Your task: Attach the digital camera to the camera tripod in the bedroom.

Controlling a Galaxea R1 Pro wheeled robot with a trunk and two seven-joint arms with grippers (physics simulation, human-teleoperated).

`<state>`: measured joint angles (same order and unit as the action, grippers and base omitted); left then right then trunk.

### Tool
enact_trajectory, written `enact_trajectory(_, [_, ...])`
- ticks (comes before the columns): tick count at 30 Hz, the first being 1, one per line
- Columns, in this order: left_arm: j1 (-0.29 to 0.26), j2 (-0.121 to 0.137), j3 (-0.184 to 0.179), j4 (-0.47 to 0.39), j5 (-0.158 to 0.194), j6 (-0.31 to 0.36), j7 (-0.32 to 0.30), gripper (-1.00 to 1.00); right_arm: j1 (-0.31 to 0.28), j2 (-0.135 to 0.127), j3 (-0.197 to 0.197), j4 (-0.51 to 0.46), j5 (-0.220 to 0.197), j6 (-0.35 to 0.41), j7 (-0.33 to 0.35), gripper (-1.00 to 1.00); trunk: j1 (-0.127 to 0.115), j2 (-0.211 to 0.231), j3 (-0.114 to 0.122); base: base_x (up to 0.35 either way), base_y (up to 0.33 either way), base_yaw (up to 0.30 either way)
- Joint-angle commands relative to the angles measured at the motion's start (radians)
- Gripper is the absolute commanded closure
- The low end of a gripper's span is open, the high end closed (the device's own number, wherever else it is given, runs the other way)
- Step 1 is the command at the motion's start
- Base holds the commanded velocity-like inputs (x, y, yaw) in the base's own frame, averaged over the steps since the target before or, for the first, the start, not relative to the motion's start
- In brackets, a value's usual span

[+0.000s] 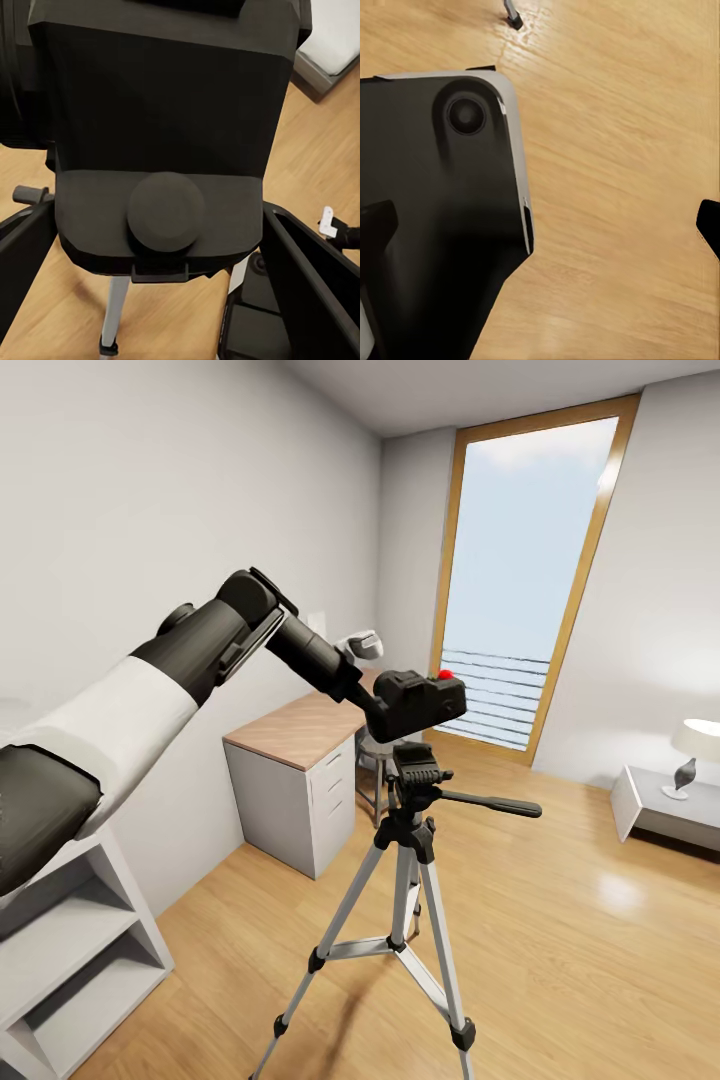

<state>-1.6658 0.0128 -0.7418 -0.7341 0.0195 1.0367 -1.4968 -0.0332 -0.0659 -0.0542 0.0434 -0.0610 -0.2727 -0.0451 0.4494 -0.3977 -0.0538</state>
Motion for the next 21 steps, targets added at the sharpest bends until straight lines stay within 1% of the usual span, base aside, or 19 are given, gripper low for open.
enact_trajectory(1, [-0.002, 0.001, -0.004, -0.001, 0.002, 0.011, -0.004, 1.00, -0.002, 0.000, -0.003, -0.002, -0.005, -0.009, 0.002, -1.00, 0.001, -0.002, -0.002, 0.000, 0.000, 0.000])
enact_trajectory(4, [-0.002, 0.001, -0.004, -0.001, 0.002, 0.011, -0.004, 1.00, -0.002, -0.001, 0.012, -0.048, -0.002, -0.017, 0.002, -1.00, 0.001, -0.002, -0.002, 0.000, 0.000, 0.000])
enact_trajectory(5, [-0.002, 0.001, -0.004, -0.001, 0.002, 0.011, -0.005, 1.00, -0.002, -0.004, 0.025, -0.082, -0.001, -0.026, 0.002, -1.00, 0.001, -0.002, -0.002, 0.000, 0.000, 0.000])
enact_trajectory(6, [-0.002, 0.001, -0.004, -0.001, 0.002, 0.011, -0.006, 1.00, -0.002, -0.010, 0.036, -0.120, 0.001, -0.037, 0.003, -1.00, 0.001, -0.002, -0.002, 0.000, 0.000, 0.000])
enact_trajectory(7, [-0.002, 0.001, -0.004, -0.001, 0.002, 0.011, -0.008, 1.00, -0.002, -0.022, 0.044, -0.157, 0.002, -0.048, 0.004, -1.00, 0.001, -0.002, -0.002, 0.000, 0.000, 0.000])
enact_trajectory(10, [-0.002, 0.002, -0.010, -0.001, 0.002, 0.011, -0.017, 1.00, -0.002, -0.048, 0.054, -0.226, 0.004, -0.078, 0.017, -1.00, 0.001, -0.002, -0.002, 0.000, 0.000, 0.000])
enact_trajectory(11, [-0.002, 0.002, -0.012, -0.001, 0.002, 0.011, -0.019, 1.00, -0.002, -0.051, 0.055, -0.235, 0.004, -0.087, 0.024, -1.00, 0.001, -0.002, -0.002, 0.000, 0.000, 0.000])
enact_trajectory(13, [-0.002, 0.002, -0.022, -0.001, 0.002, 0.011, -0.022, 1.00, -0.002, -0.059, 0.057, -0.264, 0.005, -0.141, 0.074, -1.00, 0.001, -0.002, -0.002, 0.000, 0.000, 0.000])
enact_trajectory(14, [-0.002, 0.003, -0.027, -0.001, 0.002, 0.011, -0.023, 1.00, -0.002, -0.063, 0.058, -0.275, 0.005, -0.197, 0.128, -1.00, 0.001, -0.002, -0.002, 0.000, 0.000, 0.000])
enact_trajectory(15, [-0.002, 0.003, -0.029, -0.001, 0.002, 0.011, -0.024, 1.00, -0.002, -0.066, 0.059, -0.280, 0.005, -0.233, 0.162, -1.00, 0.001, -0.002, -0.002, 0.000, 0.000, 0.000])
enact_trajectory(16, [-0.002, 0.003, -0.030, -0.001, 0.002, 0.011, -0.024, 1.00, -0.002, -0.067, 0.059, -0.282, 0.005, -0.251, 0.179, -1.00, 0.001, -0.002, -0.002, 0.000, 0.000, 0.000])
enact_trajectory(17, [-0.002, 0.003, -0.031, -0.001, 0.002, 0.011, -0.024, 1.00, -0.002, -0.071, 0.059, -0.285, 0.006, -0.291, 0.210, -1.00, 0.001, -0.002, -0.002, 0.000, 0.000, 0.000])
enact_trajectory(18, [-0.002, 0.003, -0.031, -0.001, 0.002, 0.011, -0.025, 1.00, -0.002, -0.072, 0.059, -0.286, 0.006, -0.312, 0.225, -1.00, 0.001, -0.002, -0.002, 0.000, 0.000, 0.000])
enact_trajectory(19, [-0.002, 0.003, -0.032, -0.001, 0.002, 0.011, -0.025, 1.00, -0.002, -0.074, 0.059, -0.288, 0.006, -0.358, 0.255, -1.00, 0.001, -0.002, -0.002, 0.000, 0.000, 0.000])
enact_trajectory(20, [-0.002, 0.003, -0.032, -0.001, 0.002, 0.011, -0.025, 1.00, -0.002, -0.075, 0.059, -0.288, 0.006, -0.382, 0.269, -1.00, 0.001, -0.002, -0.002, 0.000, 0.000, 0.000])
enact_trajectory(21, [-0.002, 0.003, -0.032, -0.001, 0.002, 0.011, -0.025, 1.00, -0.002, -0.077, 0.060, -0.289, 0.006, -0.430, 0.296, -1.00, 0.001, -0.002, -0.002, 0.000, 0.000, 0.000])
